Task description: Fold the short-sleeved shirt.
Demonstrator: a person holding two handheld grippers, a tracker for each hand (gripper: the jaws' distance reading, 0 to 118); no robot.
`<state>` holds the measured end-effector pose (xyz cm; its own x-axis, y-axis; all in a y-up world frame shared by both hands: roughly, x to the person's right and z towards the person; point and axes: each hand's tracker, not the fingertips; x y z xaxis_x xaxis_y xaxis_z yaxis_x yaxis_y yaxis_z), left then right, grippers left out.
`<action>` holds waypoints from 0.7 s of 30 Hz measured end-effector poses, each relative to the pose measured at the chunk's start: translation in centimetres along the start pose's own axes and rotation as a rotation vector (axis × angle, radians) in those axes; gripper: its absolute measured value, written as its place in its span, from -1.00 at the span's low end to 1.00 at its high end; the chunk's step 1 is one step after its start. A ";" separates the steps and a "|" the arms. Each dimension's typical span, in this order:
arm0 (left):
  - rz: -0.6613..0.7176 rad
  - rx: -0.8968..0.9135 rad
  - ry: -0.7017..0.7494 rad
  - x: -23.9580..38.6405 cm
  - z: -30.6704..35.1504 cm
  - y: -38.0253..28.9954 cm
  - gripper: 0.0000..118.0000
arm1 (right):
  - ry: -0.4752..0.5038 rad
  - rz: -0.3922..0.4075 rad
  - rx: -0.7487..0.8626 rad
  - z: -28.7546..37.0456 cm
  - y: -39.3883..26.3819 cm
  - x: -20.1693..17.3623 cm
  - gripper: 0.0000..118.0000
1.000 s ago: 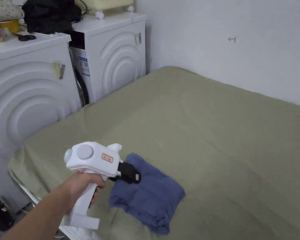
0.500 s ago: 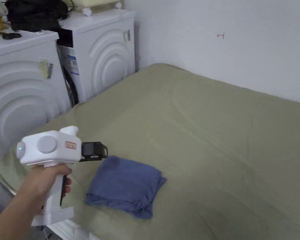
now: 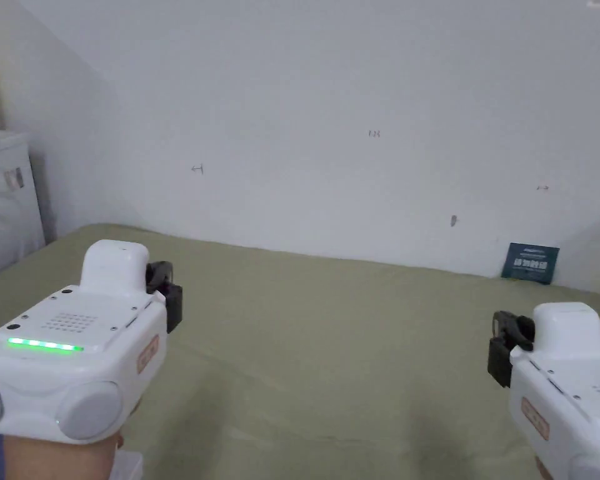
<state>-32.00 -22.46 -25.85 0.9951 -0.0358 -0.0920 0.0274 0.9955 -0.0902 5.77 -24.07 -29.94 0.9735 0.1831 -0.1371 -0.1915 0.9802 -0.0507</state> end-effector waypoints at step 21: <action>-0.036 -0.015 -0.055 8.6 -0.1 1.8 -0.67 | -0.003 -0.155 0.060 2.0 2.0 1.7 -0.22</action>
<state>-23.41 -20.95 -26.95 0.9972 -0.0662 -0.0341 0.0622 0.9923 -0.1073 7.31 -21.67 -28.27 0.9911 0.0295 -0.1296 -0.0313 0.9994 -0.0117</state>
